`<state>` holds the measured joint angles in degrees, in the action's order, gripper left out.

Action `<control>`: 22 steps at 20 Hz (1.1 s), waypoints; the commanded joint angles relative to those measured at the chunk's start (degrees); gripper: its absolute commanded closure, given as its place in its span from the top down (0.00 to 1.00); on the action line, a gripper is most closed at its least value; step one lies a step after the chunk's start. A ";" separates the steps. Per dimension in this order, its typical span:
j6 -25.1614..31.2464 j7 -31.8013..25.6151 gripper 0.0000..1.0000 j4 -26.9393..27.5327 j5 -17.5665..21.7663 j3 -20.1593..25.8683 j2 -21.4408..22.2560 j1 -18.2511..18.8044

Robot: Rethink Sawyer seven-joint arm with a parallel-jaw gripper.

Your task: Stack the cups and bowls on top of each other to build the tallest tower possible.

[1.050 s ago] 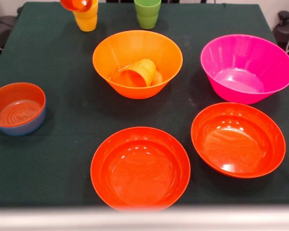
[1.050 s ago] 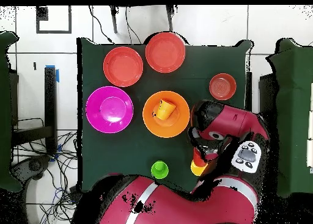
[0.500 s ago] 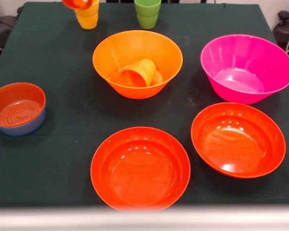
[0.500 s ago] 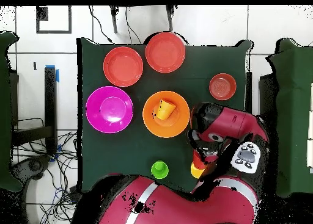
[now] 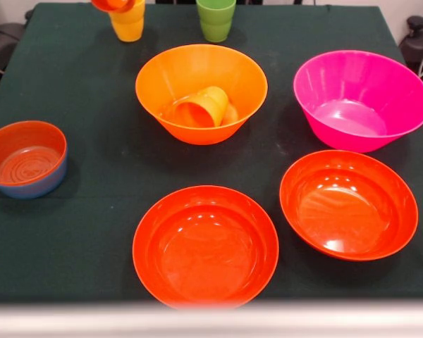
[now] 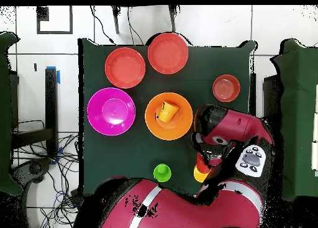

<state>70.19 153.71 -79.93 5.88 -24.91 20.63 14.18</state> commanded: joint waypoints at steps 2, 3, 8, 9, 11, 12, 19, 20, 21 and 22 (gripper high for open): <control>4.32 -4.78 0.00 1.15 1.96 5.77 -0.06 0.32; 4.38 -4.73 0.00 1.22 1.90 5.81 -0.09 0.34; 4.40 -4.55 0.00 1.00 1.72 5.95 0.18 0.20; 4.50 -4.54 0.00 1.00 1.75 5.94 0.19 0.12; 4.82 -4.33 0.00 1.24 1.61 6.01 0.10 0.06; 4.62 -4.35 0.00 1.40 1.60 6.08 0.08 0.07; 6.07 -4.50 0.00 4.27 1.19 6.72 -0.87 0.49; 6.58 -4.56 0.00 4.87 1.01 6.89 -0.94 0.59; 6.93 -4.58 0.00 5.30 1.04 6.90 -1.04 0.59; 7.56 -4.82 0.00 5.75 1.04 6.97 -1.06 0.70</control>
<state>73.07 153.71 -78.47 5.88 -24.89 20.64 14.17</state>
